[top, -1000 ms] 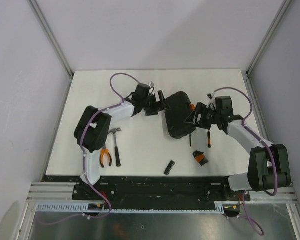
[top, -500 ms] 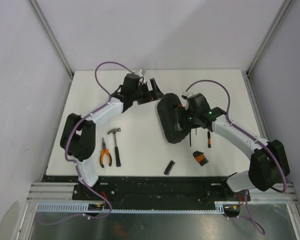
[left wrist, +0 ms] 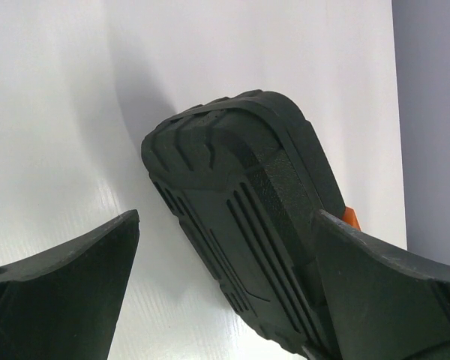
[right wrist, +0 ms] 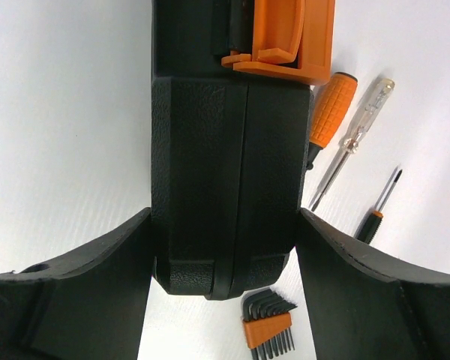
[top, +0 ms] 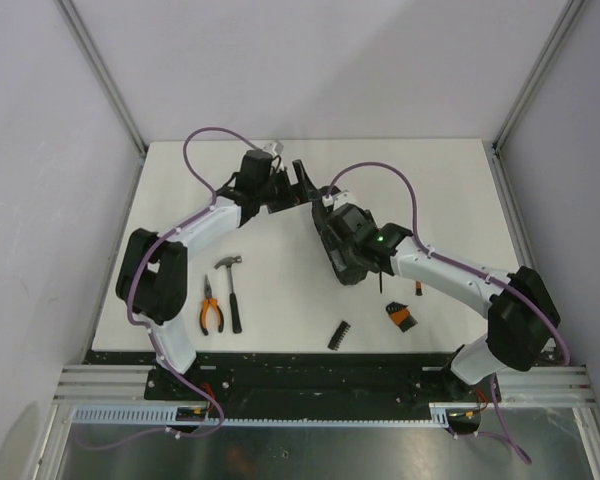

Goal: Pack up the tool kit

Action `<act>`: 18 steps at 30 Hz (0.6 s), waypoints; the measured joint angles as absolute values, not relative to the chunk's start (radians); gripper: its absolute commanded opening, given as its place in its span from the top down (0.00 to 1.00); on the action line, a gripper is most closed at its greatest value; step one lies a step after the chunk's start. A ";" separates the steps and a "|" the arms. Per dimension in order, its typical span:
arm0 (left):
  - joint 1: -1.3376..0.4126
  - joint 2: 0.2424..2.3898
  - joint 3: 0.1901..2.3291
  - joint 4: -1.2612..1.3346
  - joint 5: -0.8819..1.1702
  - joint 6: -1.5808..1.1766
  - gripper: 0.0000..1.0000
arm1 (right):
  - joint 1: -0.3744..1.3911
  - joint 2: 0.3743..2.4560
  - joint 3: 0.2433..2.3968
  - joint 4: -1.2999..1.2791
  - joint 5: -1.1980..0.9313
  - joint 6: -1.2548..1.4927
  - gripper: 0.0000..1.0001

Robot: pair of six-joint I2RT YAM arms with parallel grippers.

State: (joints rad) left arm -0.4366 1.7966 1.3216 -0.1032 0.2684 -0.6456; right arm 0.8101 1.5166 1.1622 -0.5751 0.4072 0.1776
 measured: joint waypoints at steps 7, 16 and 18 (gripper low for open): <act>-0.432 1.792 1.315 -0.104 0.326 -0.637 0.01 | 0.827 1.526 1.168 -0.576 0.437 0.174 1.00; -0.432 1.796 1.317 -0.086 0.381 -0.631 0.01 | 0.891 1.567 1.187 -0.574 0.536 0.137 1.00; -0.432 1.808 1.327 -0.084 0.390 -0.636 0.01 | 0.908 1.576 1.188 -0.569 0.561 0.130 1.00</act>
State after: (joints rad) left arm -0.4320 1.8076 1.3266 -0.0837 0.3897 -0.6365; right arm 0.9081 1.5757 1.1881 -0.5694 0.5610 0.1295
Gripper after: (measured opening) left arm 0.994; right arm 0.729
